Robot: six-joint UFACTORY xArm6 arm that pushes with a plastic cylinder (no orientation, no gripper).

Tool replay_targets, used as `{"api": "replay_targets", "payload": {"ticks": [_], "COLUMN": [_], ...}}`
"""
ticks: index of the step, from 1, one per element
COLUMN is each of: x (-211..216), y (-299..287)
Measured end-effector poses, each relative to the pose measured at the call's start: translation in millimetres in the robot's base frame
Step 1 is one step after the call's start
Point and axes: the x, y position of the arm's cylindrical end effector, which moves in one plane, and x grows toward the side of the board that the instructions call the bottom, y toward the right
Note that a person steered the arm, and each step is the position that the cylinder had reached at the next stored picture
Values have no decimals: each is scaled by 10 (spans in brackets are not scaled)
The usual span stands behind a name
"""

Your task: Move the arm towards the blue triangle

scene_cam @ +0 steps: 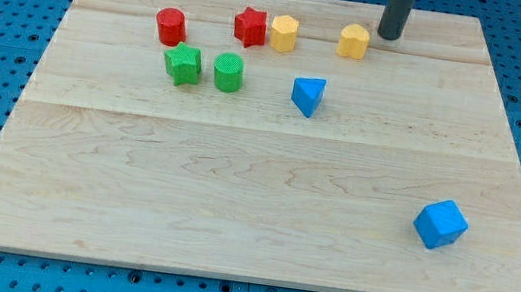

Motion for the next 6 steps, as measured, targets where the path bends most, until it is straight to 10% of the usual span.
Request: {"api": "replay_targets", "payload": {"ticks": [4, 6], "x": [-322, 496], "y": [-997, -958]}}
